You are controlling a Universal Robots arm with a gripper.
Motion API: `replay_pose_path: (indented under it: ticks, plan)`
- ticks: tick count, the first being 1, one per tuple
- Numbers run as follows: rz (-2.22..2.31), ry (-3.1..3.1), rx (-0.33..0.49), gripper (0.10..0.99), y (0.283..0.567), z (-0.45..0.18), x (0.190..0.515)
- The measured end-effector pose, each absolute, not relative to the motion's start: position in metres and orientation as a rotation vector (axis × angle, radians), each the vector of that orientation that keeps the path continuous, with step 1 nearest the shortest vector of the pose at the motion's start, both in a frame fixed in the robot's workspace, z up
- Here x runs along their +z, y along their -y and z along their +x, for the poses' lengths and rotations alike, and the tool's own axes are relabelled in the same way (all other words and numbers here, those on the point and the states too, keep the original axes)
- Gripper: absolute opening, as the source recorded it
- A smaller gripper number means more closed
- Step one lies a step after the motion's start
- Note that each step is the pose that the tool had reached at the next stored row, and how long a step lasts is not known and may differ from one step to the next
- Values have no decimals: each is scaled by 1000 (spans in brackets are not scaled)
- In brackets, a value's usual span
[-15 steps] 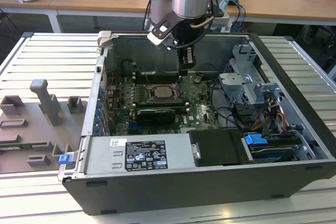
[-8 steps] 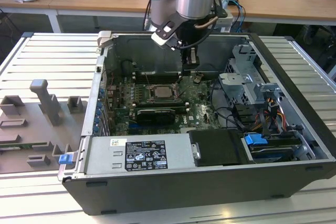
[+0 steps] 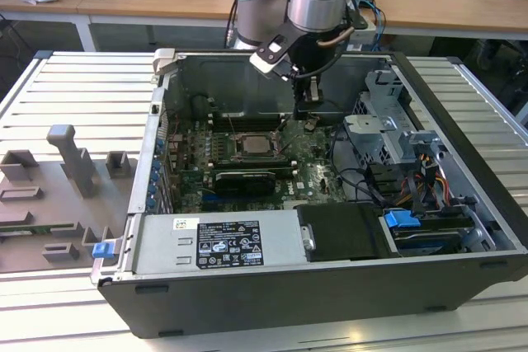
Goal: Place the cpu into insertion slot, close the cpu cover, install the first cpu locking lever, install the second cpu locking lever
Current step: 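Close the cpu cover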
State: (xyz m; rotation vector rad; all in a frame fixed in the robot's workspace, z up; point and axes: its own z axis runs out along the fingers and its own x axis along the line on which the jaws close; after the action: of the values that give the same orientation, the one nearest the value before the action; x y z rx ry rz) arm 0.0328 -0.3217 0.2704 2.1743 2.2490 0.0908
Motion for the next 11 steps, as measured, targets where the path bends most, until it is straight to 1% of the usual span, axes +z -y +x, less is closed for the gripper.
replay_pose_path:
  ticks: [11]
  plan:
    - [2174, -2249, 91, 106, 322, 46, 269]
